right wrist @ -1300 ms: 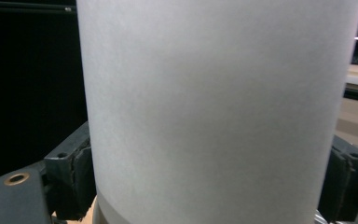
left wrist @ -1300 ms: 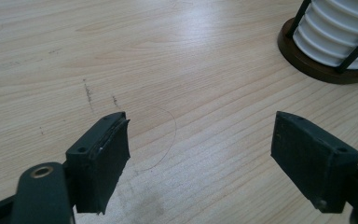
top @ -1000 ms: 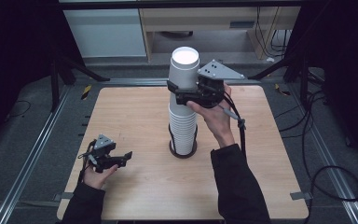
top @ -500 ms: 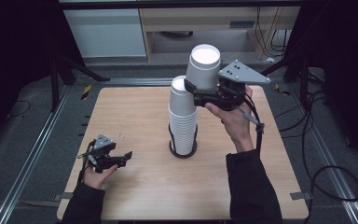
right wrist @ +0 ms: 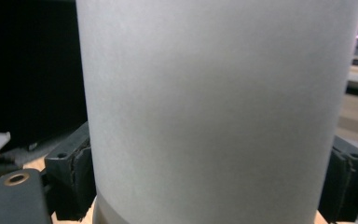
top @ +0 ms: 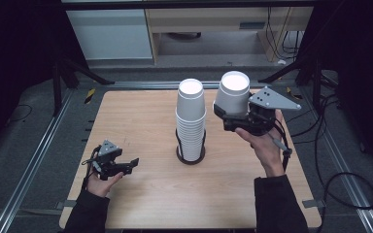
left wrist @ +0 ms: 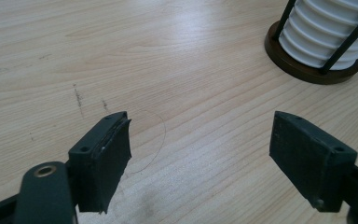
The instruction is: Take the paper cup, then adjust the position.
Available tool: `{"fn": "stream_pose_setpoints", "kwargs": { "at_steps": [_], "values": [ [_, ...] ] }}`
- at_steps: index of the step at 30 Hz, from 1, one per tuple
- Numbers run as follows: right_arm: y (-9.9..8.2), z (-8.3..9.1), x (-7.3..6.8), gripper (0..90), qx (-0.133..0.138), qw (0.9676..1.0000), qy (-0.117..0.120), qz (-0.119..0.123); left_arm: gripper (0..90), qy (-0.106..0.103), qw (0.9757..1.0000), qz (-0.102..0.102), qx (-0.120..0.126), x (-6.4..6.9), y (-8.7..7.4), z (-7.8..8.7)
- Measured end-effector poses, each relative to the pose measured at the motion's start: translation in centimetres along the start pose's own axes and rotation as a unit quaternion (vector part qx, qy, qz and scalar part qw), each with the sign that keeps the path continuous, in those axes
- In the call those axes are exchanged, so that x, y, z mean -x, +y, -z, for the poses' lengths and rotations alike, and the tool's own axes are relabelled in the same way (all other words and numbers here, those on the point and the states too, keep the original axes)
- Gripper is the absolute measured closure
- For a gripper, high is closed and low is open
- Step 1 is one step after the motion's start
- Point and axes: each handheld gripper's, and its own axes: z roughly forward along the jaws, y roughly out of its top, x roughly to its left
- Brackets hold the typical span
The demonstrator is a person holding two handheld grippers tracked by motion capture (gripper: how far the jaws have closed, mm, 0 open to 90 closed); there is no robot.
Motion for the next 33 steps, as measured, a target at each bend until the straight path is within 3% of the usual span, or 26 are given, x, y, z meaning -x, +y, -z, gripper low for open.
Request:
{"fn": "stream_pose_setpoints", "kwargs": {
  "at_steps": [13, 23, 25, 33],
  "values": [
    [-6.3, 2.4, 0.7, 12.6, -0.061, 0.998, 0.012, -0.009, 34.7, -0.025, 0.9996, -0.013, -0.003, 0.6, 0.2, 0.0],
    [-10.1, 3.0, 0.1, 12.5, -0.103, 0.9936, 0.046, 0.004, 26.6, -0.025, 0.9994, -0.023, -0.011, 1.1, 0.4, 0.0],
    [-10.5, 2.9, -0.2, 12.5, -0.115, 0.992, 0.05, 0.017, 25.6, -0.027, 0.9993, -0.024, -0.013, 1.1, 0.5, -0.1],
    [-11.5, 2.8, -1.1, 12.5, -0.13, 0.9878, 0.081, 0.028, 22.9, -0.036, 0.9987, -0.03, -0.018, 1.6, 0.5, -0.2]
  ]
}}
